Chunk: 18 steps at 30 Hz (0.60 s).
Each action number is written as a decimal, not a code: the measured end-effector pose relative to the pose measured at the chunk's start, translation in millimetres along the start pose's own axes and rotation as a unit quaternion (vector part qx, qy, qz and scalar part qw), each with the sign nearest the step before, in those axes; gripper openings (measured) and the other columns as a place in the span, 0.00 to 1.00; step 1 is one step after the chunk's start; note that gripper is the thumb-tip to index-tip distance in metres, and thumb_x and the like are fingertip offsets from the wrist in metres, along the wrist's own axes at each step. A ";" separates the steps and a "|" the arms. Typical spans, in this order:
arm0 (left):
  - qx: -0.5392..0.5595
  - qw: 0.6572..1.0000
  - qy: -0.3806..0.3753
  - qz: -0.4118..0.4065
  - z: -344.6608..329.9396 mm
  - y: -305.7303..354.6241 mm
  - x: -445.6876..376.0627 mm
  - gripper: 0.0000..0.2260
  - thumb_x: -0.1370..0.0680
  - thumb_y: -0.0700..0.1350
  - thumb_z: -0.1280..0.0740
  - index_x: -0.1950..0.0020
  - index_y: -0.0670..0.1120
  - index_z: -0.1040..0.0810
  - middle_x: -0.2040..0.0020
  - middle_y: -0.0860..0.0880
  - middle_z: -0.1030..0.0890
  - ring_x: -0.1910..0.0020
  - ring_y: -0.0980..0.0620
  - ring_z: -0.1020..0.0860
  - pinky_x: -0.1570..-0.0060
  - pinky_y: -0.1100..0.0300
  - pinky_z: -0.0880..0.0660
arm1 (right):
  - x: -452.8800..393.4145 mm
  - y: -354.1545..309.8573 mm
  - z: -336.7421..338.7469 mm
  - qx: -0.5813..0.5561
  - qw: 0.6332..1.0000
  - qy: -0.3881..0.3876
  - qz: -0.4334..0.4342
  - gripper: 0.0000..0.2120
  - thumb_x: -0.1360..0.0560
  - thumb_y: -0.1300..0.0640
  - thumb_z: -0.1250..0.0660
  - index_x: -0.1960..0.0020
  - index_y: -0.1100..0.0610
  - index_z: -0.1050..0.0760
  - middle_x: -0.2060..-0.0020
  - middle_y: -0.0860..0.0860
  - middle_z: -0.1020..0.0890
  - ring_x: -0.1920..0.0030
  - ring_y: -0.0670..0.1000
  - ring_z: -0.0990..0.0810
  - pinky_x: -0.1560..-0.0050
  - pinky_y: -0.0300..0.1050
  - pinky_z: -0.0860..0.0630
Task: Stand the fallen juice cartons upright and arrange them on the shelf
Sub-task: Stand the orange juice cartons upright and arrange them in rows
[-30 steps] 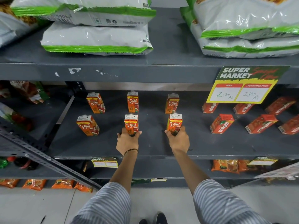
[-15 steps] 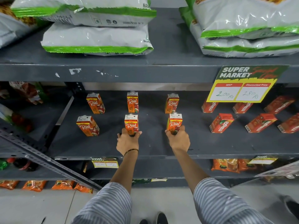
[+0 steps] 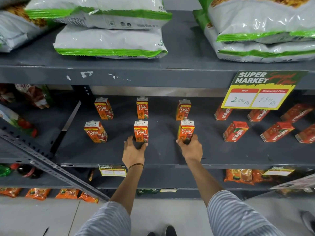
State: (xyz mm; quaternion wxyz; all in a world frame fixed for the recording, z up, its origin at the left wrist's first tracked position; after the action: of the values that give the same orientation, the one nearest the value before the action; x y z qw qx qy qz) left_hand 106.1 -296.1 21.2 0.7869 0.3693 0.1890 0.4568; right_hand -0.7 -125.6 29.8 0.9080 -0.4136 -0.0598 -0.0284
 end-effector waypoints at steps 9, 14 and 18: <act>0.111 0.979 0.143 0.095 56.9 -51.0 -30.0 0.39 0.33 0.46 0.25 0.29 0.39 0.42 0.29 0.38 0.35 0.32 0.36 0.34 0.37 0.40 0.33 | -0.5 3.0 -0.7 -0.027 1.000 -0.007 0.001 0.24 0.32 0.49 0.27 0.42 0.57 0.29 0.48 0.55 0.17 0.47 0.58 0.19 0.49 0.50 0.24; 0.088 0.977 0.123 0.152 80.0 -55.9 -57.7 0.40 0.33 0.49 0.25 0.28 0.42 0.42 0.31 0.37 0.31 0.33 0.36 0.32 0.38 0.40 0.32 | -0.7 5.1 0.8 -0.032 0.999 -0.021 0.008 0.22 0.31 0.50 0.27 0.43 0.58 0.29 0.49 0.56 0.17 0.47 0.58 0.19 0.49 0.48 0.24; 0.061 0.976 0.114 0.177 83.9 -50.2 -67.4 0.34 0.34 0.53 0.25 0.33 0.45 0.35 0.38 0.37 0.24 0.39 0.35 0.27 0.46 0.40 0.28 | -1.8 4.2 3.0 -0.036 0.999 -0.034 0.005 0.22 0.31 0.50 0.27 0.43 0.58 0.29 0.48 0.56 0.17 0.47 0.58 0.19 0.50 0.47 0.25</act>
State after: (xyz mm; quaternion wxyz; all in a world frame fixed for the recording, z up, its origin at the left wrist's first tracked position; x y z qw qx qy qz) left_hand 154.1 -403.8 35.7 0.6432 0.3895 0.2364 0.6153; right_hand -2.3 -120.7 28.4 0.8904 -0.4467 -0.0869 -0.0116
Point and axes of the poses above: each hand's wrist, its own x-axis away from the middle knuckle, its own z-axis out of the back of the hand, y = z × x, the point moved 1 cm from there along -x, towards the middle knuckle
